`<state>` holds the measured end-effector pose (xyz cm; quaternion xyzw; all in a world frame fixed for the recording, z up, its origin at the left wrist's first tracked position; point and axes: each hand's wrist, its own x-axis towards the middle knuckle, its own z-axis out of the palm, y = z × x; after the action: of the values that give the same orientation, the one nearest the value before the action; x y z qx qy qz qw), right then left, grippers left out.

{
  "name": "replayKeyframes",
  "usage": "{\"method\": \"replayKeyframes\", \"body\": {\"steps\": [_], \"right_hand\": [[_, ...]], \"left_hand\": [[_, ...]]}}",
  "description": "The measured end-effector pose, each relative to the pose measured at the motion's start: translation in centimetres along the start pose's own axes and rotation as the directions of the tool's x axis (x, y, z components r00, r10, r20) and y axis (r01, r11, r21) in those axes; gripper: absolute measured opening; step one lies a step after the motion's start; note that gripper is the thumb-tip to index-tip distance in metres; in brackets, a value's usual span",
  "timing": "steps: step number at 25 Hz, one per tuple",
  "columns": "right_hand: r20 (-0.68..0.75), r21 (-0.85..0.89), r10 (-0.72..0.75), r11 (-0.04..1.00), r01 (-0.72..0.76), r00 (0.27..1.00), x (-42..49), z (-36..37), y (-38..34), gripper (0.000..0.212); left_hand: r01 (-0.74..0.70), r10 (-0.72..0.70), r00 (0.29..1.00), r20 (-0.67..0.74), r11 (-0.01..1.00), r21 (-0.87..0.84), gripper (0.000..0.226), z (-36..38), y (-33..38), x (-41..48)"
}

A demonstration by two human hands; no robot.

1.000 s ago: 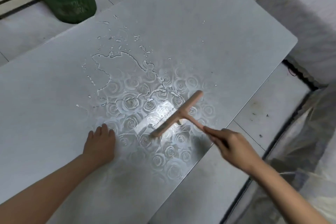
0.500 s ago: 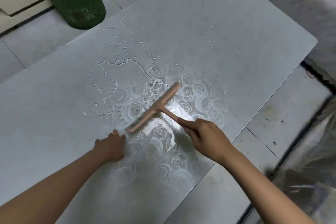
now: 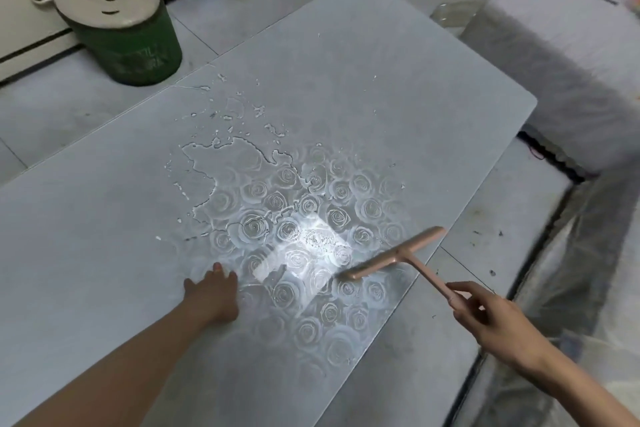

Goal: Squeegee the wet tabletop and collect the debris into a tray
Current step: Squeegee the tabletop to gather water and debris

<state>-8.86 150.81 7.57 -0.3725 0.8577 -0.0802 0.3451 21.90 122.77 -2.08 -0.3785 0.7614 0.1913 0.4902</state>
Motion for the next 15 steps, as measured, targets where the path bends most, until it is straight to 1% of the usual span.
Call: {"method": "replayKeyframes", "body": {"steps": [2, 4, 5, 6, 7, 8, 9, 10, 12, 14, 15], "right_hand": [[-0.021, 0.009, 0.025, 1.000, -0.025, 0.999, 0.3, -0.5, 1.0, 0.021], [-0.034, -0.012, 0.042, 0.999, -0.042, 0.999, 2.5, -1.6, 2.0, 0.022], [-0.037, -0.028, 0.021, 0.999, -0.022, 0.999, 4.3, -2.3, 2.2, 0.024], [-0.028, -0.052, -0.049, 0.998, 0.047, 0.998, 6.7, -2.7, 1.7, 0.025], [0.003, -0.062, -0.147, 0.987, 0.147, 0.989, 9.1, -2.8, 0.3, 0.026], [0.063, -0.056, -0.269, 0.961, 0.272, 0.961, 12.2, -2.8, -1.9, 0.026], [0.139, -0.049, -0.378, 0.921, 0.387, 0.916, 14.7, -2.9, -4.3, 0.025], [0.210, -0.052, -0.444, 0.885, 0.463, 0.871, 16.5, -2.8, -6.6, 0.024], [0.299, -0.130, -0.530, 0.801, 0.584, 0.794, 18.9, -4.1, -9.1, 0.026], [0.279, -0.175, -0.544, 0.781, 0.599, 0.791, 20.3, -9.1, -7.0, 0.027], [0.282, -0.211, -0.515, 0.790, 0.576, 0.810, 20.6, -12.1, -4.8, 0.028]], "left_hand": [[-0.006, 0.006, 1.000, 0.014, 1.000, 0.014, 0.072, -0.3, -0.5, -0.4], [-0.005, 0.003, 0.999, 0.049, 0.999, 0.035, 0.071, -0.7, -0.9, -0.2], [0.006, -0.008, 0.998, 0.063, 0.999, 0.034, 0.071, -0.8, -0.8, 0.1], [0.029, -0.032, 0.997, 0.071, 0.999, 0.038, 0.068, -0.9, -0.4, 0.3], [0.049, -0.052, 0.996, 0.075, 0.998, 0.039, 0.065, -1.2, 0.0, 0.4], [0.086, -0.087, 0.993, 0.080, 0.996, 0.011, 0.060, -1.6, 0.6, 0.8], [0.125, -0.123, 0.988, 0.095, 0.992, -0.017, 0.056, -2.4, 1.5, 1.0], [0.162, -0.158, 0.982, 0.100, 0.986, -0.038, 0.053, -3.0, 2.5, 0.9], [0.239, -0.237, 0.971, 0.030, 0.967, -0.092, 0.048, -4.3, 4.2, 0.5], [0.266, -0.280, 0.957, -0.080, 0.953, -0.146, 0.045, -5.4, 5.8, 0.3], [0.274, -0.297, 0.944, -0.142, 0.948, -0.162, 0.044, -5.6, 6.6, -0.2]]}}
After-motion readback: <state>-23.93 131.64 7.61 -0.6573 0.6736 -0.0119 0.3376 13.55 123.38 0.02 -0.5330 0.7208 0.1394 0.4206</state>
